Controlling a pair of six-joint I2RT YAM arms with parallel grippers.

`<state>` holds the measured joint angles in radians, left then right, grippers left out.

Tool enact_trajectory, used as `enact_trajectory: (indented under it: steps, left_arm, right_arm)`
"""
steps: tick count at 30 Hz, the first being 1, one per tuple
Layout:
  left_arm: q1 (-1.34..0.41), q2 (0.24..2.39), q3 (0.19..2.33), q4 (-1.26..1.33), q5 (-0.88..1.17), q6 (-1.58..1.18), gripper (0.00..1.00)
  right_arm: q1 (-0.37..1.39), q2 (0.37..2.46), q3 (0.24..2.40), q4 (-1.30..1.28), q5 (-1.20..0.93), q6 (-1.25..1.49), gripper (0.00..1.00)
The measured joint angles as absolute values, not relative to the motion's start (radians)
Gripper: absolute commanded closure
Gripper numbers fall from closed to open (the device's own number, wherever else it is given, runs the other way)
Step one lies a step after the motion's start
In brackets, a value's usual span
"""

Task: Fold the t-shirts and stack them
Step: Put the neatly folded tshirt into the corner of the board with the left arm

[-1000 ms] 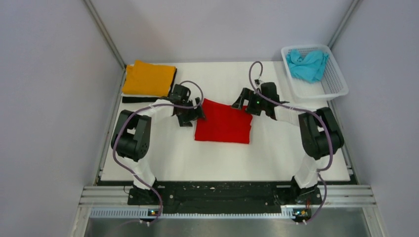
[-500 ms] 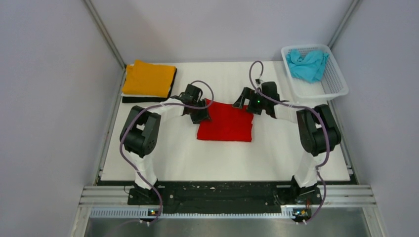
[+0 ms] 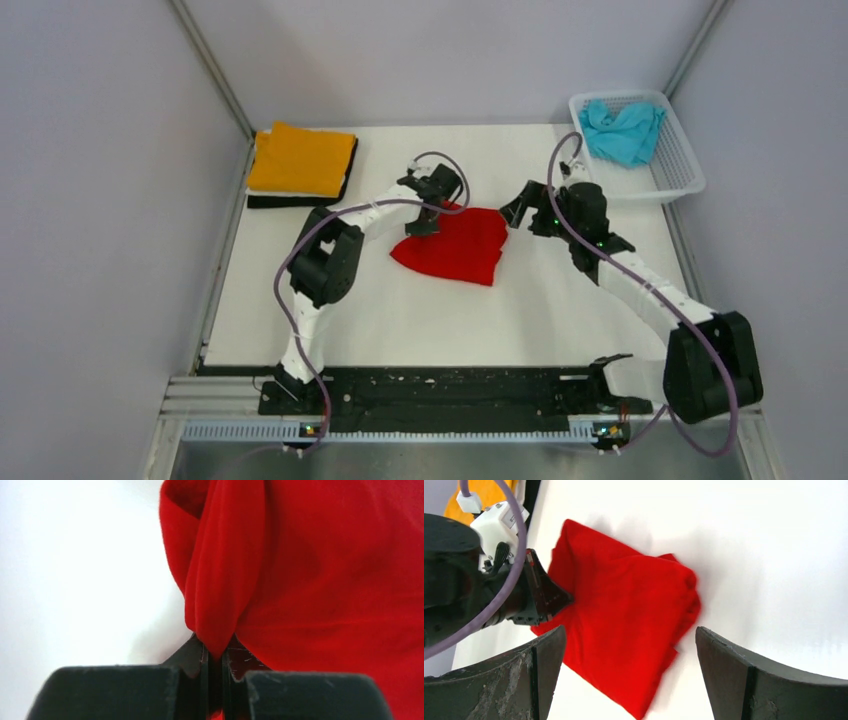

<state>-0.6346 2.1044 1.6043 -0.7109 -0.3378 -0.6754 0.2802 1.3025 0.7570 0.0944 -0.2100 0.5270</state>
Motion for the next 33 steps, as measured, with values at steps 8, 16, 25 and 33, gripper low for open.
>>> enact_trajectory:
  steps: [8, 16, 25, 33]
  left_arm:
    - [-0.556, 2.149, 1.724, -0.769, -0.799, -0.412, 1.0]
    - [-0.399, 2.059, 1.716, -0.516, -0.871, 0.036, 1.0]
    - [-0.283, 2.011, 1.855, -0.438, -0.841, 0.266, 1.0]
    - [-0.236, 1.984, 1.953, -0.496, -0.693, 0.286, 1.0]
  right_arm:
    - [0.28, 1.107, 0.67, 0.084, -0.071, 0.5, 0.01]
    - [0.28, 1.102, 0.667, 0.072, -0.023, 0.49, 0.01]
    - [0.28, 1.132, 0.667, 0.06, -0.019, 0.49, 0.01]
    - [0.28, 1.141, 0.667, 0.058, -0.015, 0.49, 0.01]
